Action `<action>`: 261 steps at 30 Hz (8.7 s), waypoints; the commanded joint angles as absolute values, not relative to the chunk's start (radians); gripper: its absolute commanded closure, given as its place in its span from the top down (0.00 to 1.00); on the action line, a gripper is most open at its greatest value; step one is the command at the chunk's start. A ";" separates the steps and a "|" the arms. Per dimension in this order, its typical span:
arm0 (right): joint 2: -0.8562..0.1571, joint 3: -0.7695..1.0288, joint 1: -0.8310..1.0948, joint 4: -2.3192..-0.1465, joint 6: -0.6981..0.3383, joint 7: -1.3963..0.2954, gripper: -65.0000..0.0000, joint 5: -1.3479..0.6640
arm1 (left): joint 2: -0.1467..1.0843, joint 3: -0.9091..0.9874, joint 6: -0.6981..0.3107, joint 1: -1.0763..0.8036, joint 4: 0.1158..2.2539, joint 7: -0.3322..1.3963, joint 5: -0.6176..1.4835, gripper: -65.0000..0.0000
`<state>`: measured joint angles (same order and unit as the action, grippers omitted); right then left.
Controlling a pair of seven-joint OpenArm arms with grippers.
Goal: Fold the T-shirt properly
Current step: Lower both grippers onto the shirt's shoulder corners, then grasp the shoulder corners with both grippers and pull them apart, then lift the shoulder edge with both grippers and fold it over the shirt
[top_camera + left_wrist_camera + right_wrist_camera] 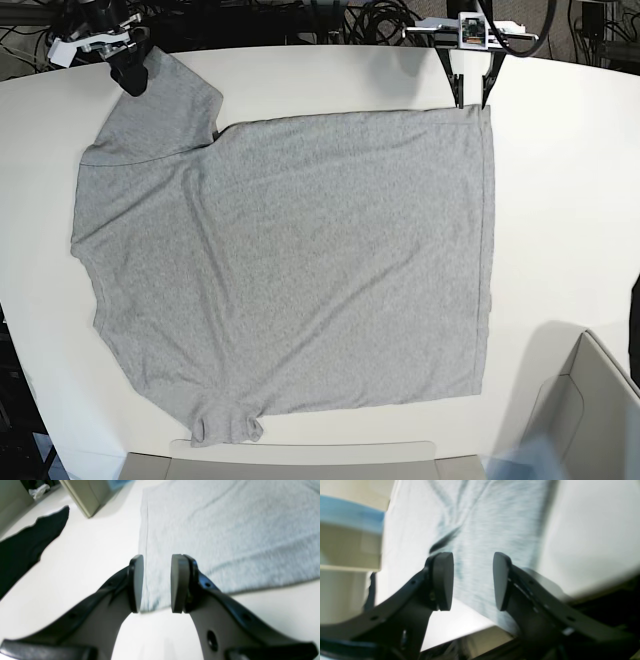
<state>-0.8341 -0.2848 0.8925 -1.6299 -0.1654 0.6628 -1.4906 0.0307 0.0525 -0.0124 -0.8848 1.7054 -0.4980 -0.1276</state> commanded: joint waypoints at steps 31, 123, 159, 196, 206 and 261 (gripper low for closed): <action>-0.653 -0.038 0.805 -1.508 -0.065 0.266 0.40 -1.484 | 0.031 0.051 -0.007 -0.822 1.791 -0.340 -0.051 0.30; -0.530 0.243 1.024 -1.692 -0.071 0.134 0.00 -1.279 | 0.084 0.743 -0.698 -0.524 1.747 0.980 0.771 0.00; -0.498 0.588 0.541 -1.773 0.001 -0.644 0.00 -1.003 | 0.137 0.680 -0.331 -0.363 1.916 0.984 0.769 0.00; -0.443 0.398 -0.045 -1.512 -0.111 -0.918 0.00 -0.453 | 0.173 0.490 -0.254 0.142 1.600 1.035 0.418 0.00; -0.355 0.387 -0.156 -1.383 -0.219 -0.806 0.00 -0.246 | 0.174 0.420 -0.254 0.200 1.412 0.909 0.338 0.00; -0.332 0.311 -0.441 -0.943 -0.242 -0.506 0.34 -0.197 | 0.213 0.277 -0.254 0.278 1.316 0.855 0.338 0.39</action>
<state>-0.3149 0.3092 -0.4122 -0.9195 -0.2398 -0.5270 -0.1860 0.2016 0.2790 -0.2508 0.2596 1.2964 0.8764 0.3328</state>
